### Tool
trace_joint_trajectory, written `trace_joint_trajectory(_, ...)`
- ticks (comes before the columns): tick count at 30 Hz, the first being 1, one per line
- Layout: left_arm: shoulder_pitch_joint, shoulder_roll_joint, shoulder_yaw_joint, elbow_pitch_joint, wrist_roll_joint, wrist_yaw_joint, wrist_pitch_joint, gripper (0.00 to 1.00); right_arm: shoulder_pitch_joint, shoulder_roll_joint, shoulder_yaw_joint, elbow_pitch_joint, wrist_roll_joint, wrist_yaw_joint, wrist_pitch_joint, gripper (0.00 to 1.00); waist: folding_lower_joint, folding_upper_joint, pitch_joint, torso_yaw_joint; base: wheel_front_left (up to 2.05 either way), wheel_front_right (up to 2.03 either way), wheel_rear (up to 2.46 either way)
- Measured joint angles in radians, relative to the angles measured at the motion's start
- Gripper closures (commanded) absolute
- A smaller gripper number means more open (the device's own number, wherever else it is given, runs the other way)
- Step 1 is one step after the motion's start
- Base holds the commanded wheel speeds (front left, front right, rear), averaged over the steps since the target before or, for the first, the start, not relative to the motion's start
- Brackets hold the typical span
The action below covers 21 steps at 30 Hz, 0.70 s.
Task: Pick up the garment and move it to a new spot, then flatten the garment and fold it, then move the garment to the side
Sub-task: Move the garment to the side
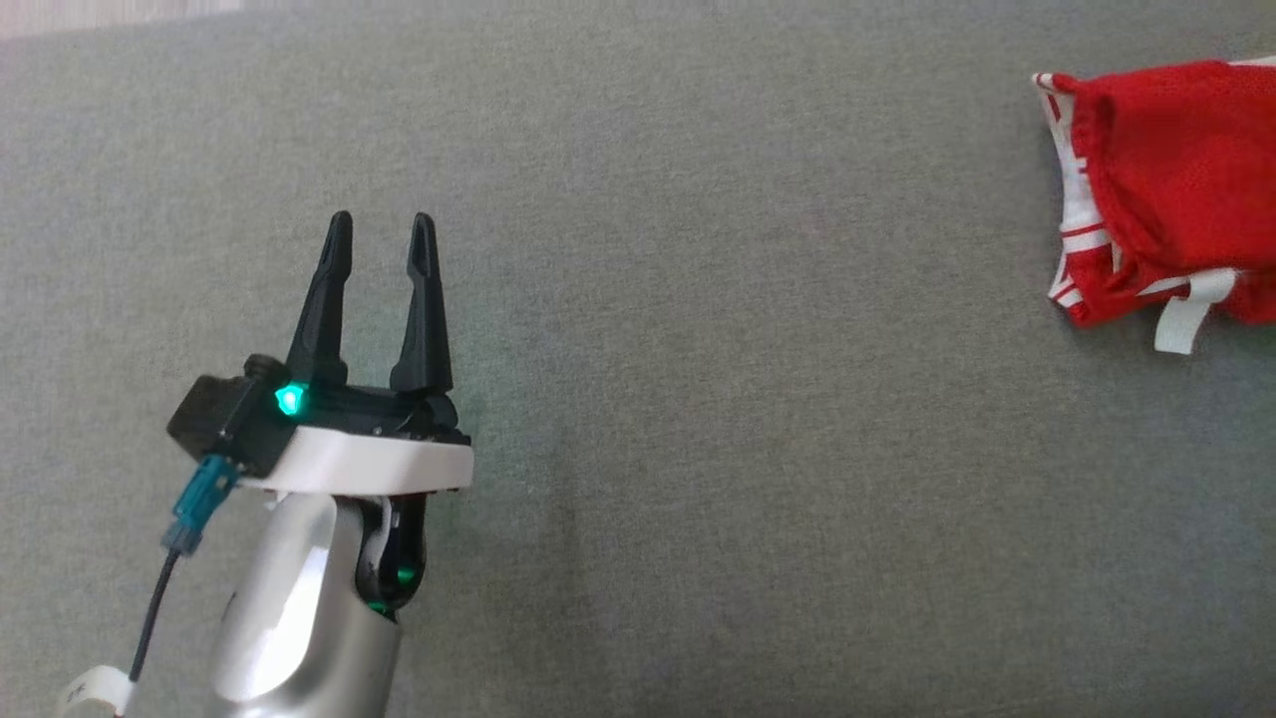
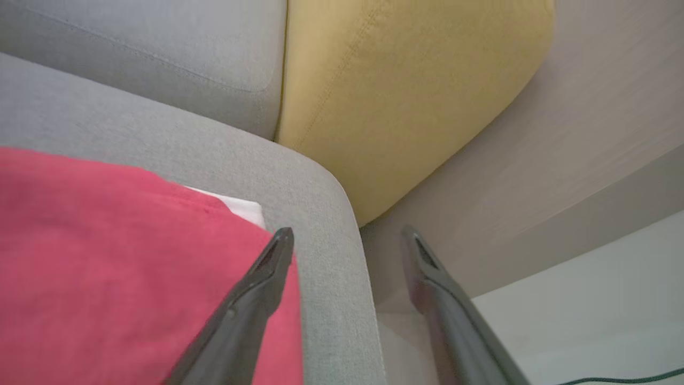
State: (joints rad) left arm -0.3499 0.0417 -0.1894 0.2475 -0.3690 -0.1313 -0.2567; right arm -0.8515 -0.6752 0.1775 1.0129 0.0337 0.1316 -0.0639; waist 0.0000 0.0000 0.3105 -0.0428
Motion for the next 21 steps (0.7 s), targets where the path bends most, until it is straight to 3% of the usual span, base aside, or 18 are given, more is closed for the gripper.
trace_joint_trajectory(7, 0.013, 0.0, 0.026, 0.003, 0.001, -0.001, 0.0, 0.0, 0.002, 0.109, -0.061, -0.07, -0.054, 0.0, -0.047, 0.0, 0.0, 0.0, -0.063, -0.017, 0.0, 0.0, 0.0)
trace_joint_trajectory(12, 0.058, 0.0, 0.041, 0.001, 0.001, -0.001, 0.0, 0.0, 0.019, 0.229, -0.083, -0.157, -0.052, 0.0, -0.082, 0.0, -0.0001, 0.0, -0.133, -0.025, 0.0, 0.0, 0.0)
trace_joint_trajectory(16, 0.108, 0.0, 0.065, -0.011, 0.008, -0.001, 0.0, 0.0, 0.087, 0.319, -0.09, -0.223, -0.018, 0.0, -0.109, 0.0, -0.0002, 0.0, -0.194, -0.025, 0.0, 0.0, 0.0)
trace_joint_trajectory(21, 0.173, 0.0, 0.095, -0.03, 0.003, -0.001, 0.0, 0.0, 0.223, 0.486, -0.127, -0.35, 0.085, 0.0, -0.155, 0.0, -0.0003, 0.0, -0.275, -0.013, 0.0, 0.0, 0.0)
